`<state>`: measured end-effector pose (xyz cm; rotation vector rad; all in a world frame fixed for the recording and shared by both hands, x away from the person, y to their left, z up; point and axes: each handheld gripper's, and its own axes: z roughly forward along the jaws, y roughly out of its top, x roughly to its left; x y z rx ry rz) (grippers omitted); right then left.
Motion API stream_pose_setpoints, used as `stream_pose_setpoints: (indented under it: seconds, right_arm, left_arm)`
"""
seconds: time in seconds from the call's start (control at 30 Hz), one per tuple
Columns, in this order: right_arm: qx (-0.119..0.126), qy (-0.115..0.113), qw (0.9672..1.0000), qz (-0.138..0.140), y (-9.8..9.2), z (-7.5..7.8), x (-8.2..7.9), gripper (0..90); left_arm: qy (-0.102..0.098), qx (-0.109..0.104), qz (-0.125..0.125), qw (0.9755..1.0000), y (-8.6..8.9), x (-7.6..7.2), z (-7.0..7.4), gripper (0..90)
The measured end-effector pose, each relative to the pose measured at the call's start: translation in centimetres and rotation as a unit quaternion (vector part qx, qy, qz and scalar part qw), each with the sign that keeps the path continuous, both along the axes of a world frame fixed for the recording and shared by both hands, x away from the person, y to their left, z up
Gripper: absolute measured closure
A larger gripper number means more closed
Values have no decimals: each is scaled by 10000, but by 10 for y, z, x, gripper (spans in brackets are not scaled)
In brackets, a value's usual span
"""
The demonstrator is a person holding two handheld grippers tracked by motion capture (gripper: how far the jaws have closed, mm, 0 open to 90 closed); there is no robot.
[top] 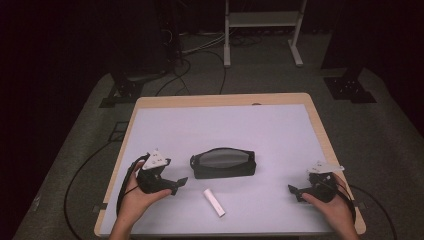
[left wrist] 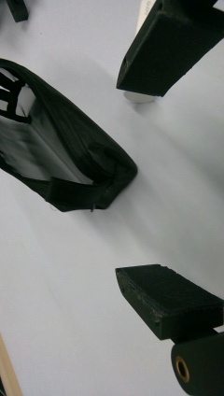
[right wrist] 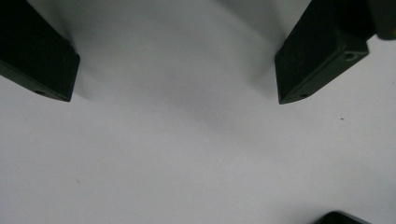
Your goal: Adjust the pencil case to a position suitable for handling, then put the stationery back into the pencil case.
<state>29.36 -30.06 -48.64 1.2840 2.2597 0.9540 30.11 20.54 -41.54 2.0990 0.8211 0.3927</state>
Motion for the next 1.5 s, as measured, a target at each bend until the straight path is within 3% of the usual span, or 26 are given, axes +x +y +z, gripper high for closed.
stream_pose_setpoints:
  seconds: [0.5,0.7,0.83,0.97,1.3,1.4,1.5]
  right_arm:
    - [0,0,10000,-1,0,0,0,0]
    - [0,-1,10000,-2,0,0,0,0]
    - [-1,0,10000,0,0,0,0,0]
    - [-1,0,10000,-1,0,0,0,0]
    - [-1,6,10000,-1,0,0,0,0]
    - [-5,5,10000,-15,0,1,0,0]
    - [74,58,10000,-29,0,2,-1,0]
  left_arm:
    - [71,25,433,9990,25,-20,-16,85]
    - [76,186,630,9978,33,-26,-25,85]
    - [79,237,782,9966,37,-27,-30,85]
    - [102,438,1015,9938,41,-27,-39,85]
    - [161,634,1250,9900,42,-21,-53,85]
    - [230,791,1309,9880,40,-19,-58,85]
    - [231,704,1348,9881,41,-19,-60,65]
